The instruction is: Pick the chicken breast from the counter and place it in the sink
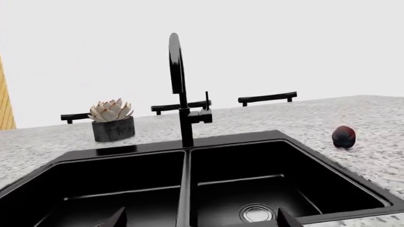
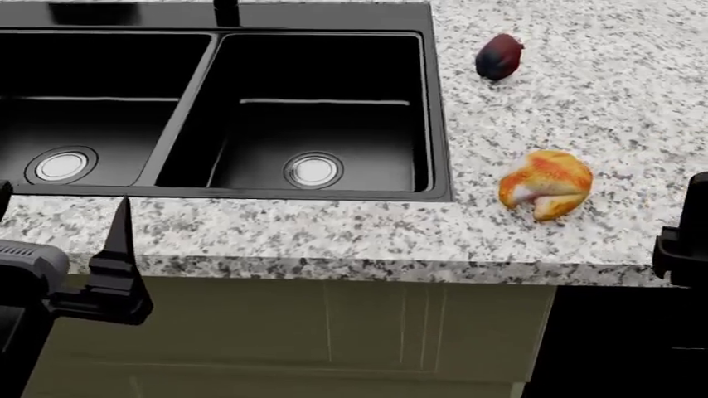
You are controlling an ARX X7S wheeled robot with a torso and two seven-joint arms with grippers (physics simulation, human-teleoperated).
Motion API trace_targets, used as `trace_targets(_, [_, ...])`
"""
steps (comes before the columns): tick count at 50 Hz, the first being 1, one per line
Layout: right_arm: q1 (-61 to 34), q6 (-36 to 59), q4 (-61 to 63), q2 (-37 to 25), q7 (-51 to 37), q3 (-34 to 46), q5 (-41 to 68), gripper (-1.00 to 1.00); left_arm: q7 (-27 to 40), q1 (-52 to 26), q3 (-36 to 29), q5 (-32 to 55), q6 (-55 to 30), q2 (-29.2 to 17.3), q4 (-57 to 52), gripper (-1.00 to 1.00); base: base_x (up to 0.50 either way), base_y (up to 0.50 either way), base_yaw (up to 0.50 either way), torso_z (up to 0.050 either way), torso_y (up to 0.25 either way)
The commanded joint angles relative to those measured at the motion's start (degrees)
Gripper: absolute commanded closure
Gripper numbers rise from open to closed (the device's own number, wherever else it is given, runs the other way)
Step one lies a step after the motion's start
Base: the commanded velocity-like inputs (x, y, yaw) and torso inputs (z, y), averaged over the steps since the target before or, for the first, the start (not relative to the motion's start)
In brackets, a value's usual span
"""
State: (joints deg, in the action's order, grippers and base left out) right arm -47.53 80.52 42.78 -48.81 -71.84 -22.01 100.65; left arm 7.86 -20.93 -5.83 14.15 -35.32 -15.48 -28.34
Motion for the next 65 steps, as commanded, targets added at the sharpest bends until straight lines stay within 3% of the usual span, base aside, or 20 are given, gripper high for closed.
trace_targets(1, [-1.13, -4.15, -0.72, -5.04, -7.54, 0.31, 9.85, -1.0, 0.22, -0.26, -0.31, 0.5, -0.7, -0.28, -0.83, -1.0, 0.17, -0.26, 0.0, 0.0, 0.0])
trace_targets(37, [3.01, -2.76, 1.28, -1.72, 2.03, -4.4, 3.47, -1.0, 1.12, 0.66, -0.85, 1.35, -0.23, -0.74, -1.1, -1.0, 0.24, -0.24, 0.0, 0.0, 0.0])
trace_targets(65, [5.03, -4.36, 1.17, -1.45, 4.25, -6.12, 1.4, -1.0, 1.59, 0.09, -1.7, 1.83, -0.46, -1.15, -0.93, -1.0, 0.28, 0.0, 0.0, 0.0, 0.001])
